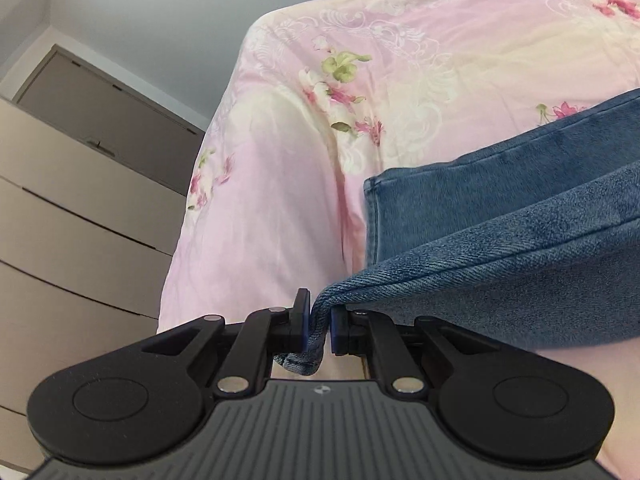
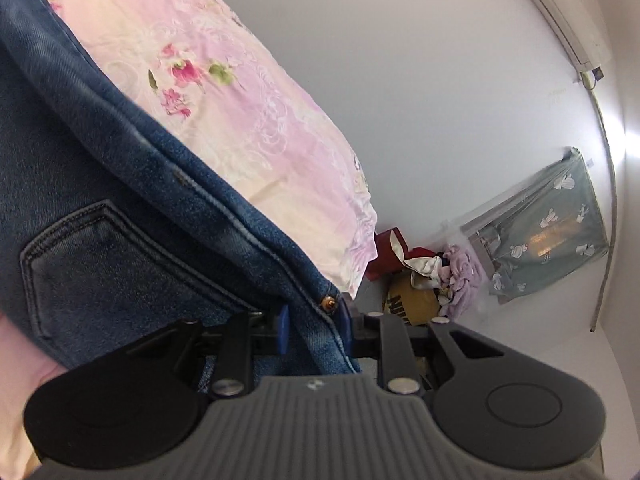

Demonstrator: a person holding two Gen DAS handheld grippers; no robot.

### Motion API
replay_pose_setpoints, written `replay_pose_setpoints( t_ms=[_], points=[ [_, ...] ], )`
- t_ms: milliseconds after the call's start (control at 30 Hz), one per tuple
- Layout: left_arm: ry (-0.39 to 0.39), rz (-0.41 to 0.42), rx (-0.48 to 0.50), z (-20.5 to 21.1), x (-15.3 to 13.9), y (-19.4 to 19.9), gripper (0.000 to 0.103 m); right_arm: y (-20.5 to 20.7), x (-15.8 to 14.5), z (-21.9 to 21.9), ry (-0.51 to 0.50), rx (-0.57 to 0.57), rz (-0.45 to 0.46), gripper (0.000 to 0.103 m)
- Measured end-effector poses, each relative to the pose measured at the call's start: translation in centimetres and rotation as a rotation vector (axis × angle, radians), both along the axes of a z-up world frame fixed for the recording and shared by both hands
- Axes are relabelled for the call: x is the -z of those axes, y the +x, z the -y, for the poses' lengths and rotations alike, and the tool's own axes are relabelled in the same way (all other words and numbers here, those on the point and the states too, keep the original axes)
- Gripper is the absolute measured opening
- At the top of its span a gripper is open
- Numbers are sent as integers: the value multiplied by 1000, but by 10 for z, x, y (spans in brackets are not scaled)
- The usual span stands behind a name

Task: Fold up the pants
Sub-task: 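Lift and flip the jeans with both tools, laying one leg over the other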

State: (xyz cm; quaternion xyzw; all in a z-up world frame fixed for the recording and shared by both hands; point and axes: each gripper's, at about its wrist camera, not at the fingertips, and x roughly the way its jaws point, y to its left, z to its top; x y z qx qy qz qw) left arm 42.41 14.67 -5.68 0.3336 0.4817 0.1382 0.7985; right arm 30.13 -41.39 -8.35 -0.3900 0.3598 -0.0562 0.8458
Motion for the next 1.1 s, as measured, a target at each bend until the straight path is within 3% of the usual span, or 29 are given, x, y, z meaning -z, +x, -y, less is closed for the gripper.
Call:
replay_pose_setpoints(
  t_ms=[133, 300, 533, 667, 833, 933, 1100],
  points=[
    [78, -36, 43, 12, 39, 33, 10, 34, 31, -10, -21, 19, -76, 20],
    [122, -84, 71, 21, 86, 62, 10, 66, 68, -13, -48, 24, -149, 20],
    [121, -96, 50, 13, 127, 81, 10, 80, 97, -10, -46, 33, -204, 20],
    [101, -53, 18, 13, 119, 82, 10, 79, 92, -5, -30, 48, -186, 20],
    [51, 11, -7, 6, 80, 75, 10, 61, 54, -4, -23, 44, -89, 19],
    [6, 18, -42, -3, 66, 81, 11, 67, 37, -1, 26, 69, -76, 19],
    [46, 25, -85, -2, 78, 105, 10, 96, 48, -11, 21, 83, -46, 19]
  ],
)
